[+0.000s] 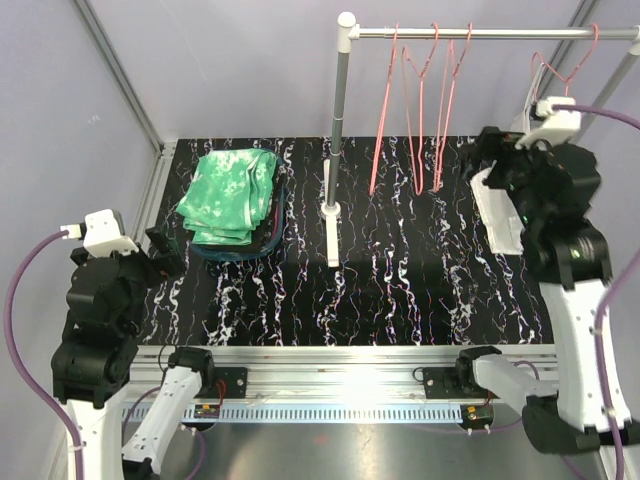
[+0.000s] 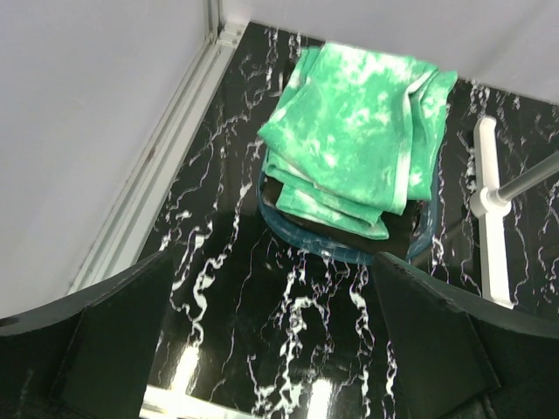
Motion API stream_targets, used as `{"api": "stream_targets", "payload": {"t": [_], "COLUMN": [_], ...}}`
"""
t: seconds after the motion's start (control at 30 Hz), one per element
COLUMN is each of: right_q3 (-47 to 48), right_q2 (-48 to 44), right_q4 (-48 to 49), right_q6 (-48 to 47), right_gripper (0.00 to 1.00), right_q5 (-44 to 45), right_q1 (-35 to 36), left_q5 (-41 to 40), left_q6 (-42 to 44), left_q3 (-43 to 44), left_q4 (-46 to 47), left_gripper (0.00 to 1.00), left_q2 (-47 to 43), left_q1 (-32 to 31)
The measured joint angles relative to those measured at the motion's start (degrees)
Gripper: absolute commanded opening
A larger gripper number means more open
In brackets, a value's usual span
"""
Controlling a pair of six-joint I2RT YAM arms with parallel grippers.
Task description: Remove the trousers from the hanger
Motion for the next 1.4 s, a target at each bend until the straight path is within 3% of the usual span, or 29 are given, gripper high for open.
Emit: {"api": "stream_targets", "payload": {"t": [0.43, 0.67, 0.87, 1.4], "right_q3": [6.51, -3.23, -6.97, -6.91], "right_q2": [-20.33, -27.3, -28.41, -27.69], "right_q4": [-26.84, -35.93, -38.18, -33.46], "right_q6": [4.35, 3.93, 3.82, 3.8], "right_gripper": [0.99, 0.99, 0.99, 1.0], "right_q5": [-0.59, 2.51, 3.93, 6.29], "right_q1": [0.02, 0.74, 0.79, 0.81], "left_q5": [1.44, -1.62, -2.1, 0.17], "left_q6": [5.11, 4.55, 3.67, 2.75], "left_q3": [-13.07, -14.84, -16.35, -20.68], "left_q4": [5.88, 5.64, 5.84, 10.23], "left_gripper": [0.99, 0.99, 0.99, 0.99], "left_q2": [-11.23, -14.29, -15.41, -15.52], "left_q1": [-3.13, -4.76, -4.81, -5.22]}}
